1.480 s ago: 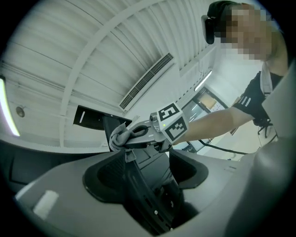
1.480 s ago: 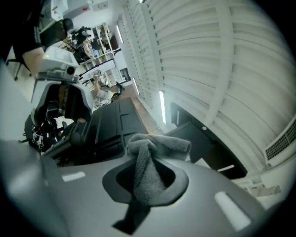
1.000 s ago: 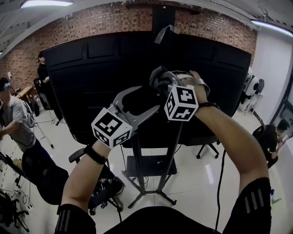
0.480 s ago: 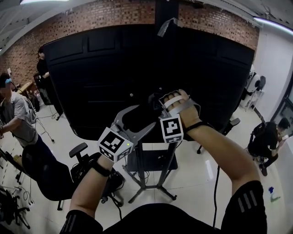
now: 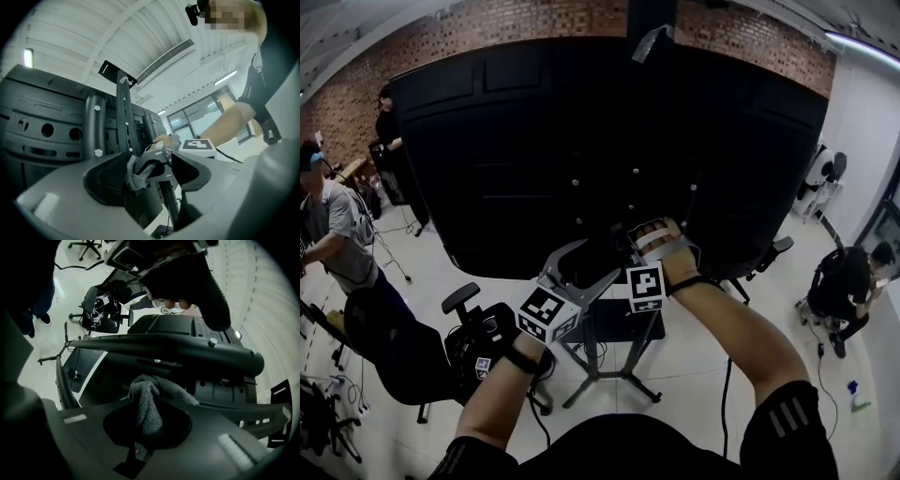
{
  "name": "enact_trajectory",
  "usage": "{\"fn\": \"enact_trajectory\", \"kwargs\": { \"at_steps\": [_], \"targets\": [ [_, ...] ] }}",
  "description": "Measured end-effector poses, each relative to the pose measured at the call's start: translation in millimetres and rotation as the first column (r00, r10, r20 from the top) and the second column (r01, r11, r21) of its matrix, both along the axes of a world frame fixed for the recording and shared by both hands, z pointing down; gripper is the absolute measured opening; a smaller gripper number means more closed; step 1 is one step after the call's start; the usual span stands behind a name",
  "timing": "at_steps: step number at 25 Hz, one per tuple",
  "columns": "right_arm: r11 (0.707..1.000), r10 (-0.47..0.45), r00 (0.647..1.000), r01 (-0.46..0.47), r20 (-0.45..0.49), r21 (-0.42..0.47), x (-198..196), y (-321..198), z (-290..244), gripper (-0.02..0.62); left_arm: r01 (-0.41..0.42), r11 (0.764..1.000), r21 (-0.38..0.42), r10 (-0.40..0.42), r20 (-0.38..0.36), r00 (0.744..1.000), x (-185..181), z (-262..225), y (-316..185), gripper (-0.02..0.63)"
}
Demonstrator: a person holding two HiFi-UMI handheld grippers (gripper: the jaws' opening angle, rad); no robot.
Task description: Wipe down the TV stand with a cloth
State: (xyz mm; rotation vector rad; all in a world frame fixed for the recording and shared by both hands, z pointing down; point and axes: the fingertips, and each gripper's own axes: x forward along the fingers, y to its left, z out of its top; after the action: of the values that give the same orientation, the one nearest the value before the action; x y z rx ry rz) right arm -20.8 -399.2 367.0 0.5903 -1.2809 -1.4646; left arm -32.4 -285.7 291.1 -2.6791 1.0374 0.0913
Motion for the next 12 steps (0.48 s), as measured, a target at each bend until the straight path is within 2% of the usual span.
{"fn": "enact_trajectory", "kwargs": {
  "at_steps": [9,12],
  "targets": [
    [0.998,0.023,1.000,-0.023,-0.002,-0.056,0,0,43,0.015,-0.011,0.996,-0.083,0.009,-0.022,1.000,6,39,2,0.320],
    [0.992,0.029,0.998,-0.023,0.053,-0.123,0,4,51,0.015,-0.015,0.996,-0.093,0.013,-0.024,1.000,6,44,3,0.318]
  ]
}}
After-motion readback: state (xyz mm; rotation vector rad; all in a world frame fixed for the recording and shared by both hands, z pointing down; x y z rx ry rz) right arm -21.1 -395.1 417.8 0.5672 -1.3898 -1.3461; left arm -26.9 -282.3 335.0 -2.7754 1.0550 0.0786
